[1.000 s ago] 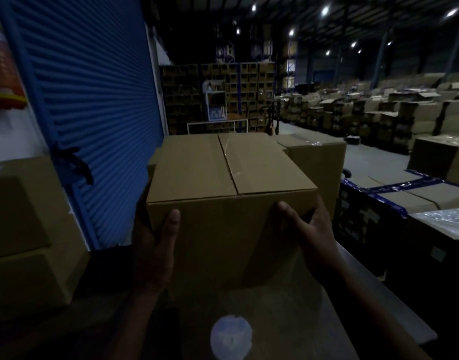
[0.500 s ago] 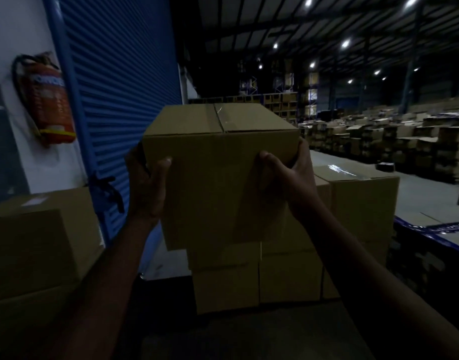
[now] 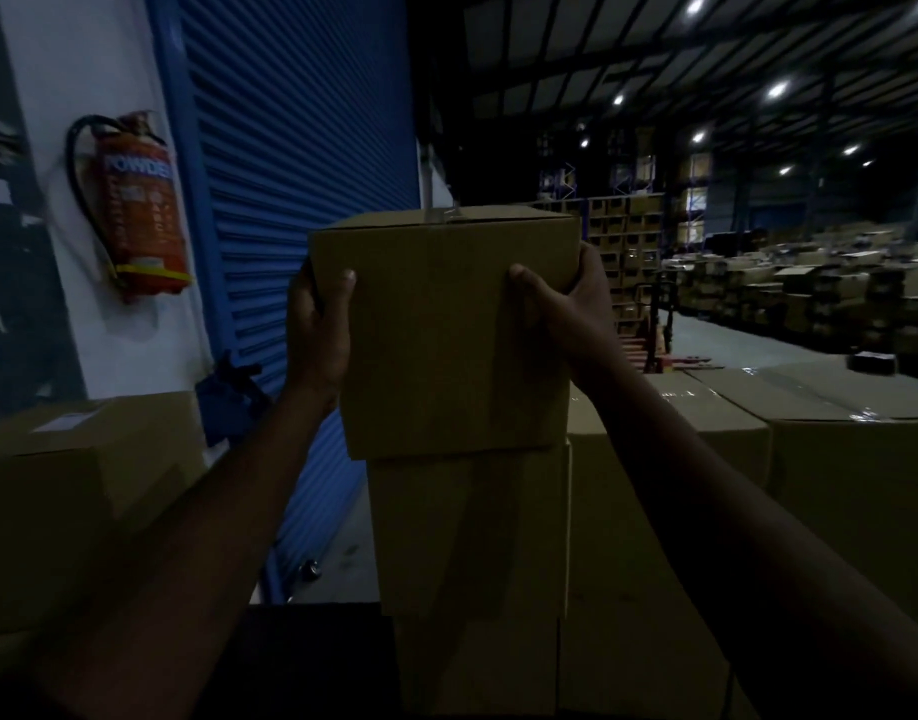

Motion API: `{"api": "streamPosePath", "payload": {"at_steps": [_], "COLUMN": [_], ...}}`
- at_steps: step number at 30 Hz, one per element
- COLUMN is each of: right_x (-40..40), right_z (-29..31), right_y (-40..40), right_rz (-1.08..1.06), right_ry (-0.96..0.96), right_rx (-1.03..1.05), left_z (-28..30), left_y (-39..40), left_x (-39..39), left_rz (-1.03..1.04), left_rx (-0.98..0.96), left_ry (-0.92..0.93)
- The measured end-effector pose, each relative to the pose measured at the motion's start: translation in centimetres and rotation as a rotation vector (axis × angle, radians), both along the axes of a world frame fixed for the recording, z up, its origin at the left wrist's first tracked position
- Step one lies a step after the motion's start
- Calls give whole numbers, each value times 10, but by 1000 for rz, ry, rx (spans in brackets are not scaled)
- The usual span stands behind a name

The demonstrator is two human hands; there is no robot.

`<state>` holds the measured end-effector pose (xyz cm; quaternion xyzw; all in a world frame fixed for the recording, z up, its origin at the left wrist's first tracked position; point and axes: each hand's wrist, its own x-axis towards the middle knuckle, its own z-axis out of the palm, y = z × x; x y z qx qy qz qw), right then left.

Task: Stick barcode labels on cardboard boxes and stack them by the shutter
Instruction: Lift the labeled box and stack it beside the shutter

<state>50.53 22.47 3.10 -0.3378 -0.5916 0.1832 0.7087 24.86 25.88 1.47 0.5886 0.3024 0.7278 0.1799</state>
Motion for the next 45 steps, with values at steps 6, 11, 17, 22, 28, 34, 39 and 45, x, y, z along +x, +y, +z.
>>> {"api": "streamPosePath", "payload": {"at_steps": [6,11,17,22,28,34,39,45], "right_x": [9,15,12,4,5,-7,-31,-79], "right_z": [2,-2,1,1,-16,-36,-54,-80], "right_y": [35,53,59,55,54,34,13,-1], "right_rz": [-34,-76,-119,-142,-185,-601,-563,-368], "right_ry": [-5,-5,-17,-36,-72,-145,-206,-327], "right_rx": [-18,-72,-91,-54,-35,195,295,280], "left_z": [-1,-3,0,1,-7,-23,-44,-84], "left_y": [38,53,59,58,53,41,18,-12], "left_x": [9,18,18,12,13,17,19,-6], "left_rz": [-13,-32,-7,25,32,204,344,361], "left_rx": [-26,-36,-37,-48,-22,137,253,156], "left_ry": [-26,-10,-5,-7,57,116,208,216]}}
